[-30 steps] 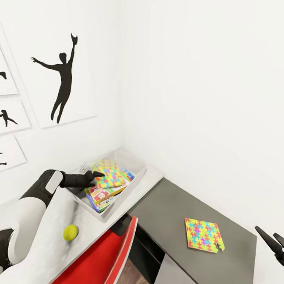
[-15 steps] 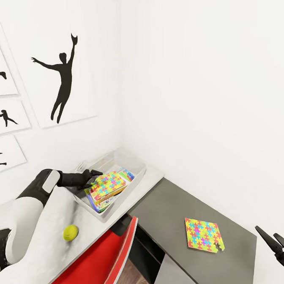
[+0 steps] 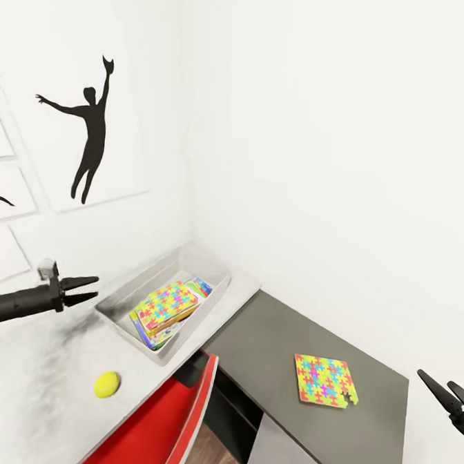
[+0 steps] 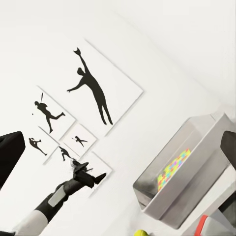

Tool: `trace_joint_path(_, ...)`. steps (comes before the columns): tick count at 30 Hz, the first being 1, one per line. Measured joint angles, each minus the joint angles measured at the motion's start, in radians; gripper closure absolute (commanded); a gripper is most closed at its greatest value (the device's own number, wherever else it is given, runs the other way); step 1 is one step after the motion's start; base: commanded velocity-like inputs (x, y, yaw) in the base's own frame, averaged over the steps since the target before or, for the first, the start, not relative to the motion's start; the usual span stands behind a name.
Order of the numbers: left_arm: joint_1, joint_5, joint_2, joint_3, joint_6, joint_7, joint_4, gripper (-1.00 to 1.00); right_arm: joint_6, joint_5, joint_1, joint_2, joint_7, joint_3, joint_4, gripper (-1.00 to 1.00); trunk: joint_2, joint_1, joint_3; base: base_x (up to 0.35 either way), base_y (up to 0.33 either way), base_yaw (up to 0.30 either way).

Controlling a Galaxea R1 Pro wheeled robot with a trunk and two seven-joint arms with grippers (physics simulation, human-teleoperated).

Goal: Put all the toys in the child's room - the three board games (two on the bed and one on the table), the two jigsaw puzzles on the table, and the tennis ball on the table - inside the toy box on the table in the child's room.

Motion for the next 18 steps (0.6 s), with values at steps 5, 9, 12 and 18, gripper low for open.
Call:
trace_joint_path(5, 0.179, -0.001, 0.029, 0.005, -0.077, -0.107, -0.065, -1.0, 0.0, 0.0, 0.0, 0.001, 0.0, 0.001, 0.0, -1.0, 0.0, 0.0, 0.005, 0.0, 0.0, -0.226)
trace_joint_path(9, 0.275, -0.001, 0.033, 0.006, -0.155, -0.194, -0.074, -1.0, -0.001, 0.0, 0.0, 0.001, 0.0, 0.001, 0.0, -1.0, 0.0, 0.0, 0.008, 0.0, 0.0, -0.128)
trace_joint_path(12, 0.335, 0.002, 0.035, 0.012, -0.2, -0.25, -0.073, -1.0, -0.003, 0.001, 0.0, 0.002, -0.001, 0.002, 0.0, -1.0, 0.0, 0.0, 0.008, 0.0, 0.0, -0.03)
trace_joint_path(18, 0.357, 0.001, 0.039, 0.057, -0.212, -0.279, -0.073, -1.0, -0.007, 0.002, 0.0, 0.007, -0.003, 0.003, 0.0, -1.0, 0.0, 0.0, 0.009, 0.0, 0.0, -0.006)
